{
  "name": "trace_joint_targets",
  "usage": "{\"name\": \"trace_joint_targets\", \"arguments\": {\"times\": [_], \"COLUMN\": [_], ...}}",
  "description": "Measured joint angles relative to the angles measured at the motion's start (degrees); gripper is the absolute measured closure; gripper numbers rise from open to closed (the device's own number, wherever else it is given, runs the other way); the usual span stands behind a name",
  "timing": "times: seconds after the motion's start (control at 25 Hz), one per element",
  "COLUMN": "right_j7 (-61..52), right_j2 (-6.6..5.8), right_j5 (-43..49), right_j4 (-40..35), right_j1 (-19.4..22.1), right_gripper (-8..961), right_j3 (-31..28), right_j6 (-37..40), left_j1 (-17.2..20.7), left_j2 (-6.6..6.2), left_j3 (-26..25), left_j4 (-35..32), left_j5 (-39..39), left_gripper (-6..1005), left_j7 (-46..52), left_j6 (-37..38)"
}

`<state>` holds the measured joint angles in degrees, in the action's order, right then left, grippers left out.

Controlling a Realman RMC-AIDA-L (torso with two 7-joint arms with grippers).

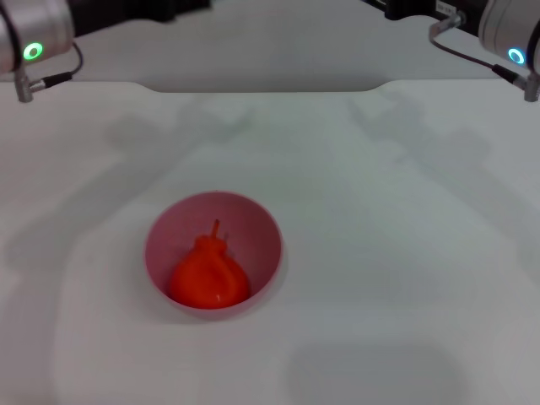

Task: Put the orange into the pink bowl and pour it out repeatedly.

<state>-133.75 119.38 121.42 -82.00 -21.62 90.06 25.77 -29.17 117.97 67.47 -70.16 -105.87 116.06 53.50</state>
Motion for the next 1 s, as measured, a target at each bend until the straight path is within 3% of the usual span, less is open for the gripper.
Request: {"name": "trace_joint_targets", "arguments": {"times": [0.08, 0.12, 0.16, 0.28, 0.32, 0.36, 0.48, 0.64, 0.84, 0.88, 1.0], "right_j7": [0.0, 0.0, 0.0, 0.0, 0.0, -0.1, -0.5, -1.1, -7.4, -10.6, -19.8], "right_j2": [-0.06, -0.05, -0.01, 0.10, 0.13, 0.12, 0.09, 0.05, -0.22, -0.28, -0.38], "right_j5": [-0.8, -0.9, -1.1, -1.3, -1.3, -1.3, -1.4, -1.5, 0.0, 1.1, 4.5], "right_j4": [0.8, 1.2, 1.6, 2.7, 3.2, 3.9, 5.6, 8.0, 11.7, 12.5, 14.4], "right_j1": [0.4, 0.8, 1.3, 2.3, 2.6, 2.7, 3.0, 3.4, 3.6, 3.6, 3.9], "right_gripper": [375, 375, 375, 375, 375, 375, 375, 375, 375, 375, 375], "right_j3": [0.5, 0.9, 1.6, 3.4, 4.0, 4.7, 6.7, 10.2, 14.0, 14.3, 14.2], "right_j6": [-2.0, -3.4, -5.4, -10.8, -12.8, -14.9, -20.8, -30.7, -41.9, -43.5, -46.1], "left_j1": [0.0, 4.9, 6.7, 7.4, 8.8, 9.5, 10.3, 10.7, 10.7, 10.7, 10.7], "left_j2": [0.00, 0.19, 0.41, 0.45, 0.49, 0.50, 0.56, 0.67, 0.87, 0.92, 0.96], "left_j3": [0.0, 3.3, 3.7, 3.8, 4.2, 4.3, 4.3, 4.6, 5.3, 7.3, 8.6], "left_j4": [0.0, 4.7, 7.4, 8.8, 12.8, 15.6, 20.6, 34.5, 38.8, 41.1, 42.2], "left_j5": [0.0, 21.3, 31.5, 36.1, 47.9, 54.7, 64.9, 85.1, 90.9, 96.5, 100.4], "left_gripper": [197, 197, 197, 197, 197, 197, 197, 197, 197, 197, 197], "left_j7": [0.0, -16.0, -24.6, -28.0, -37.1, -42.4, -51.4, -71.2, -80.0, -85.9, -89.1], "left_j6": [0.0, -8.3, -8.9, -8.6, -6.7, -4.5, -0.1, 14.2, 18.7, 19.4, 19.3]}}
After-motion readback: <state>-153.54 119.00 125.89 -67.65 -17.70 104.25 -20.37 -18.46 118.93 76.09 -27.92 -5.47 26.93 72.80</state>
